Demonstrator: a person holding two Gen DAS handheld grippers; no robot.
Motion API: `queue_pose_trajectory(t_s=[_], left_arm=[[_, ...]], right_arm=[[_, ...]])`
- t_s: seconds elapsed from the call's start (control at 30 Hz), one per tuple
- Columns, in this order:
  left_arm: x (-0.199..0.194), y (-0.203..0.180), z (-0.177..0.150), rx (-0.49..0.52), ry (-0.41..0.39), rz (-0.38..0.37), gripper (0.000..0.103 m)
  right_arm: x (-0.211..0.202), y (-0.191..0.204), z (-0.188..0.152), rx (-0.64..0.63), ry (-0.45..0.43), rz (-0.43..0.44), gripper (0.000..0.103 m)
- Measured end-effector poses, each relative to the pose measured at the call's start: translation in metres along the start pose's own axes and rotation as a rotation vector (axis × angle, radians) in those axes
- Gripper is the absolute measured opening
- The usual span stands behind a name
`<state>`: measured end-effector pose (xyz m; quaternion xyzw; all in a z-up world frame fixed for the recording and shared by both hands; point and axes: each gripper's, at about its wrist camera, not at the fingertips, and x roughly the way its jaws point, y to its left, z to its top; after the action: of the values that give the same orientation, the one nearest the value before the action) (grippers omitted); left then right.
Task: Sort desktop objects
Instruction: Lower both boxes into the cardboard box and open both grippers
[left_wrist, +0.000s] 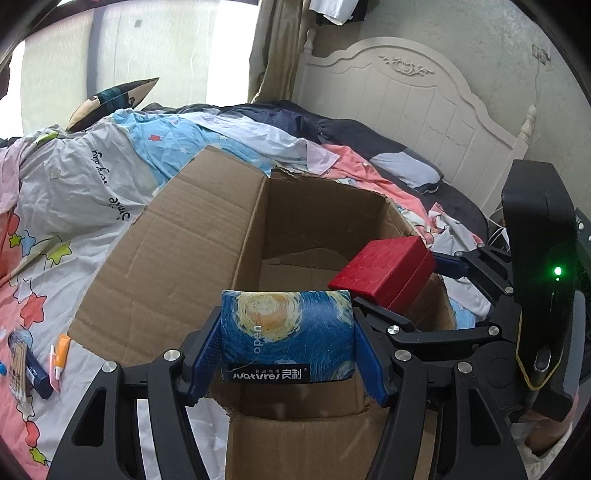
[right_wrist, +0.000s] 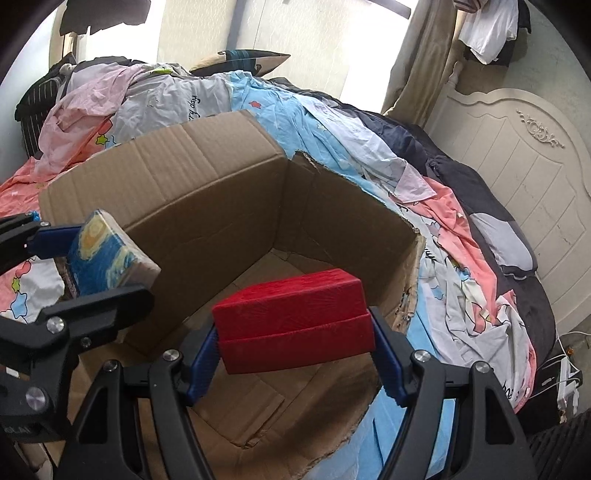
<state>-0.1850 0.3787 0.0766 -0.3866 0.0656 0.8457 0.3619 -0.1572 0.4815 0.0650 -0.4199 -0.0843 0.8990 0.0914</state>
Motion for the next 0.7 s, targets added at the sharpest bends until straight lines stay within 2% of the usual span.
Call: queue_pose_trajectory(t_s=[0.2,0.33,0.7], left_arm=[[0.001,0.001,0.002,-0.009,0.004,-0.013,0.066],[0.0,-0.002,0.003,-0.008,0.005,-0.023,0.066],[-0.002,-0.015,0.004,0.008,0.002,-0.035,0.066]], right_arm=[[-0.002,0.0,-0.001,-0.007,0.012,-0.015,0.07],[-0.008,-0.002,-0.004,-0.004,0.0,-0.032,0.079],[-0.008,-0.016,-0.014,0.029,0.006,-0.036,0.08]])
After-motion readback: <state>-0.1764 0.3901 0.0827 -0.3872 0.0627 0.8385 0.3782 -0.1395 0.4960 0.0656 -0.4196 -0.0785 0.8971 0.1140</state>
